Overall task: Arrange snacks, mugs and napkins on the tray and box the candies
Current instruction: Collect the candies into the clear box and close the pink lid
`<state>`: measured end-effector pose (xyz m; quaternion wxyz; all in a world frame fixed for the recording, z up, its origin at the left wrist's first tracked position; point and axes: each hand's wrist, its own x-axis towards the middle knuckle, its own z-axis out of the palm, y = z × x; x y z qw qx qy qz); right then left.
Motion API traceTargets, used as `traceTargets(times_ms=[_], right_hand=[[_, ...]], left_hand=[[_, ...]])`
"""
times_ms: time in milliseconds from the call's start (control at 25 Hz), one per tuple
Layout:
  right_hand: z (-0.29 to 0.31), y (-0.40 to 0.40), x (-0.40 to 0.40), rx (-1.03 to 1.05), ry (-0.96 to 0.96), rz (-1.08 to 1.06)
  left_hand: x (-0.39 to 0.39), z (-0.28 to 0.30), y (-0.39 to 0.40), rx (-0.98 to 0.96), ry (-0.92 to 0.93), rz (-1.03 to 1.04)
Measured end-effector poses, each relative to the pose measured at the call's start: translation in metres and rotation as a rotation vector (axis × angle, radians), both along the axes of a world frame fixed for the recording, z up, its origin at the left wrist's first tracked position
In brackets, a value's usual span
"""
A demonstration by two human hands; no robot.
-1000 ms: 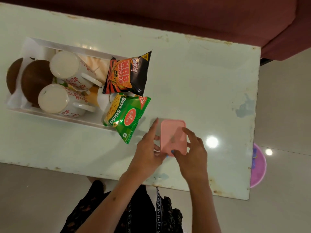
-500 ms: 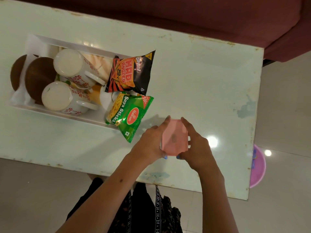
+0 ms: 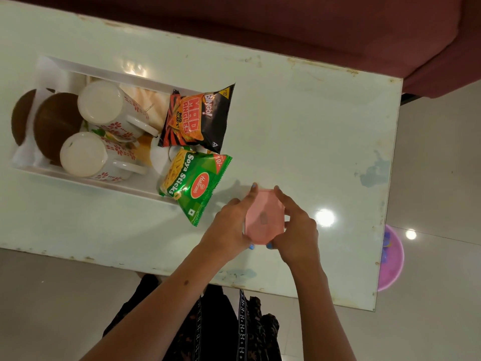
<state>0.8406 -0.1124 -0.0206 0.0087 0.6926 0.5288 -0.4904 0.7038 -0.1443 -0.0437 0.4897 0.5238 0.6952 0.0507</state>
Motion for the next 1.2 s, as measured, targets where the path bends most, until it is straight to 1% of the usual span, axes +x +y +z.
traceTargets(times_ms=[160,280,360,480,600,680,800,960,1200], right_hand=[[0.000,0.001,0.000,-0.005,0.004,0.013],[-0.002,0.002,0.009,-0.026,0.112,-0.093],[-0.004,0.000,0.015,-0.038,0.158,-0.225],[-0.015,-0.011,0.022,-0.059,0.114,-0.359],[-0.018,-0.023,0.021,-0.063,0.192,-0.505],[-0.015,-0.019,0.012,-0.017,0.228,-0.581],[-0.016,0.003,-0.012,0.060,0.263,-0.645],[-0.027,0.034,-0.044,0.146,0.248,-0.633],[-0.042,0.038,-0.069,0.147,0.228,-0.629]], left_hand=[[0.002,0.006,0.002,-0.024,0.002,0.001],[0.006,0.008,0.000,-0.065,-0.093,0.091],[0.011,0.010,-0.008,-0.064,-0.180,0.199],[0.018,0.014,-0.027,-0.039,-0.287,0.379],[0.018,0.022,-0.047,-0.006,-0.338,0.614],[0.013,0.028,-0.061,-0.001,-0.348,0.705],[0.001,0.032,-0.086,-0.008,-0.363,0.753],[-0.022,0.023,-0.115,-0.022,-0.350,0.773],[-0.073,0.024,-0.130,-0.058,-0.322,0.746]])
